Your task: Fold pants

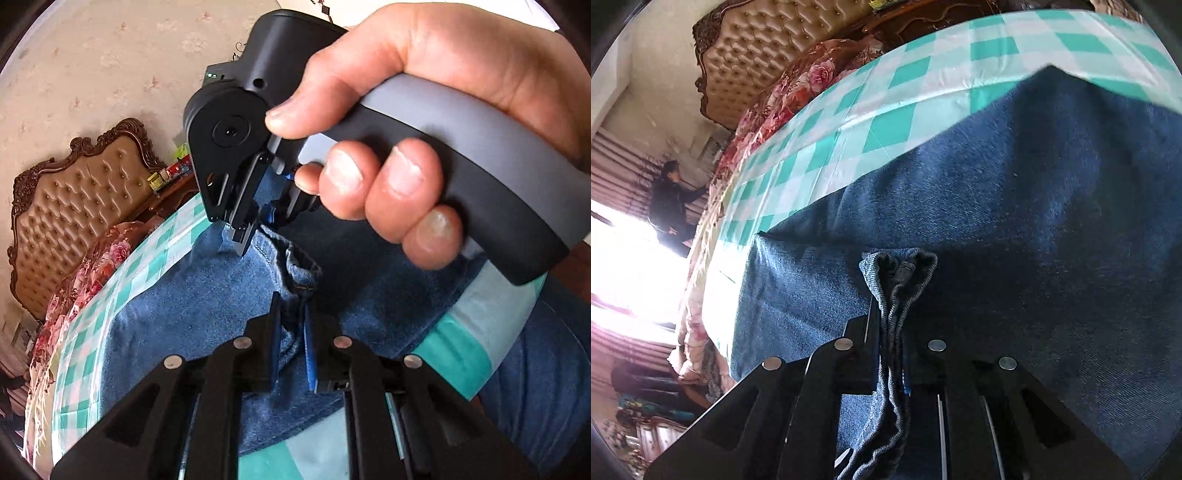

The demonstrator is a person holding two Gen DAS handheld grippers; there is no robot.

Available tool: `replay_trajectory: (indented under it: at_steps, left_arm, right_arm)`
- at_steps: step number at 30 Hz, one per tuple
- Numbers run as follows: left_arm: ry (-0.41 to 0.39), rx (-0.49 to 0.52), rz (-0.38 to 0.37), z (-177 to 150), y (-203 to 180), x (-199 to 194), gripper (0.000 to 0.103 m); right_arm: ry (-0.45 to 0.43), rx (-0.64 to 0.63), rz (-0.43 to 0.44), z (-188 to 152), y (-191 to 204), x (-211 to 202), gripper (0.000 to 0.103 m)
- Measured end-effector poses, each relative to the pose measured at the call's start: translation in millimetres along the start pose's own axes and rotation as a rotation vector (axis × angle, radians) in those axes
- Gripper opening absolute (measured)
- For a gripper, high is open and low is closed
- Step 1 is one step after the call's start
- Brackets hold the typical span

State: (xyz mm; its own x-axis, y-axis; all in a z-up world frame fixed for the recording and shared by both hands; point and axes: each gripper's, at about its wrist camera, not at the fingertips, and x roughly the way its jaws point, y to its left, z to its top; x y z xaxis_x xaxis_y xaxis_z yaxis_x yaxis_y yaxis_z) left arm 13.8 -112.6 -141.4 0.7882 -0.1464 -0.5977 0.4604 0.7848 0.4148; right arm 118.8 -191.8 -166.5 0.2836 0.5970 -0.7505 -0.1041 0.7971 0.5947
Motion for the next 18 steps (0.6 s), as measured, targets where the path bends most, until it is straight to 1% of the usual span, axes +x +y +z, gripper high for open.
replay_trajectory:
  at_steps: [2,3,4,5,7,8,9,10,12,15,18]
  left_arm:
    - [0.011,0.02,0.006,-1,-3,4,0.012]
    - [0.017,0.031,0.008,-2,-9,4,0.013]
    - [0.019,0.036,0.01,-3,-10,6,0.015]
    - [0.018,0.037,0.013,-4,-12,6,0.017]
    - [0.014,0.045,0.021,-3,-16,6,0.018]
    - [0.018,0.05,0.023,-3,-17,7,0.018]
    - [0.019,0.05,0.025,-3,-18,8,0.013]
    - [0.018,0.052,0.031,-3,-17,8,0.012]
    - [0.002,0.057,0.041,-1,-16,4,0.01]
    - [-0.039,0.085,0.057,7,-23,-12,0.01]
    - [-0.05,0.099,0.037,10,-33,-14,0.01]
  right_arm:
    - [-0.004,0.03,0.029,2,-5,0,0.017]
    - [-0.011,0.034,0.031,3,-6,-2,0.021]
    - [-0.018,0.031,0.025,3,-8,-5,0.024]
    - [-0.025,0.024,0.01,5,-6,-5,0.024]
    - [-0.034,0.015,-0.005,9,-4,-4,0.025]
    - [-0.039,0.007,-0.013,10,-2,-3,0.024]
    - [-0.042,-0.005,-0.028,11,-1,-2,0.022]
    - [-0.041,-0.012,-0.05,11,0,-2,0.017]
    - [-0.043,-0.018,-0.045,10,4,-7,0.012]
    - [-0.085,-0.057,-0.078,7,10,-27,0.011]
    - [-0.09,-0.046,-0.096,6,3,-35,0.011]
